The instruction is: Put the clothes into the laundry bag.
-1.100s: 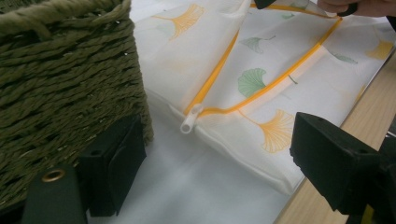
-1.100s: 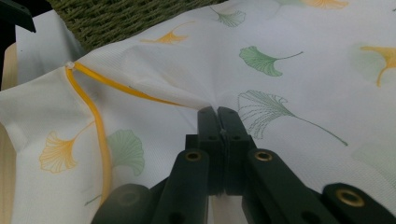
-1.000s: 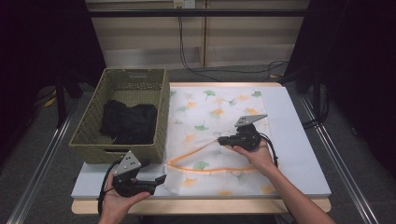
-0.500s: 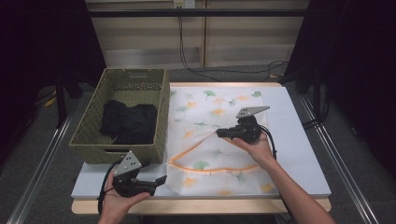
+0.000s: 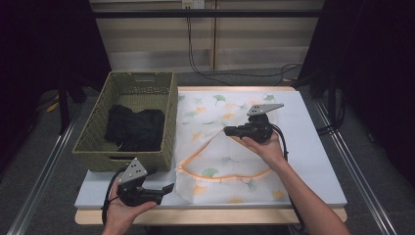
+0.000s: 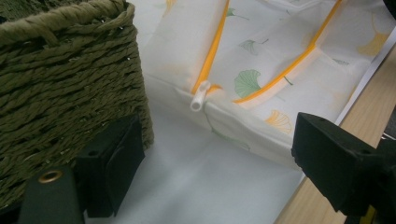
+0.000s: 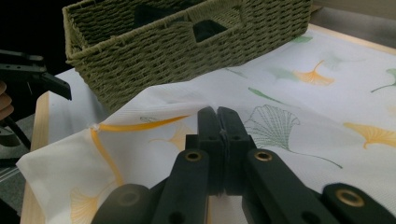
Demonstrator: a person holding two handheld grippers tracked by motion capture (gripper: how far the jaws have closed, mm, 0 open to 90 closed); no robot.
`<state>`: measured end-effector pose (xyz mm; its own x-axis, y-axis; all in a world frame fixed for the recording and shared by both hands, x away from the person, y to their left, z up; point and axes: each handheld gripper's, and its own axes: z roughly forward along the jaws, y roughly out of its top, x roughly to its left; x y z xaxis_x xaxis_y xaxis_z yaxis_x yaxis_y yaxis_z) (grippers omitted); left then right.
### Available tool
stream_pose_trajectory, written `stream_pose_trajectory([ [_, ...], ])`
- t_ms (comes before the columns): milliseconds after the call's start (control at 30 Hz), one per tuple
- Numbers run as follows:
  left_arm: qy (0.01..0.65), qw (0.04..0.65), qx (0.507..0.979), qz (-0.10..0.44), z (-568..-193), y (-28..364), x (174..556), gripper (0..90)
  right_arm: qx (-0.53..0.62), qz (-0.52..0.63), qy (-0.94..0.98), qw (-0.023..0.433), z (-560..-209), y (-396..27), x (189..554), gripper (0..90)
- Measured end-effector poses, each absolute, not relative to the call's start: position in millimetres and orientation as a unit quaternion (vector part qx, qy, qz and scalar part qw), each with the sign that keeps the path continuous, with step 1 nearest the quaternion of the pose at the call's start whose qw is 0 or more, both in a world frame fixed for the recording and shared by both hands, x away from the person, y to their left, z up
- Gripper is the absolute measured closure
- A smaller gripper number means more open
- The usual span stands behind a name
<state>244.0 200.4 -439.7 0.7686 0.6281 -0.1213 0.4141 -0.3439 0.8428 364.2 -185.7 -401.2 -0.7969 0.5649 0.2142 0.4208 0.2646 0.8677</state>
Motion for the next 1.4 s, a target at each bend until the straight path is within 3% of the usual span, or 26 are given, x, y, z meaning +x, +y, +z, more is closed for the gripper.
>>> stream_pose_trajectory([
  [433,0.318,0.484,0.806,0.121,-429,206,241,21.7,0.295,0.553,0.776,0.068,-388,-195,363,89.5],
  [600,0.315,0.487,0.801,0.146,-406,219,243,22.9,0.294,0.544,0.784,0.064,-392,-190,364,89.5],
  [867,0.325,0.479,0.796,0.177,-389,228,263,16.0,0.293,0.539,0.787,0.058,-394,-190,365,89.5],
  [1400,0.363,0.465,0.784,0.193,-374,248,316,19.5,0.29,0.536,0.791,0.056,-394,-191,364,89.4],
])
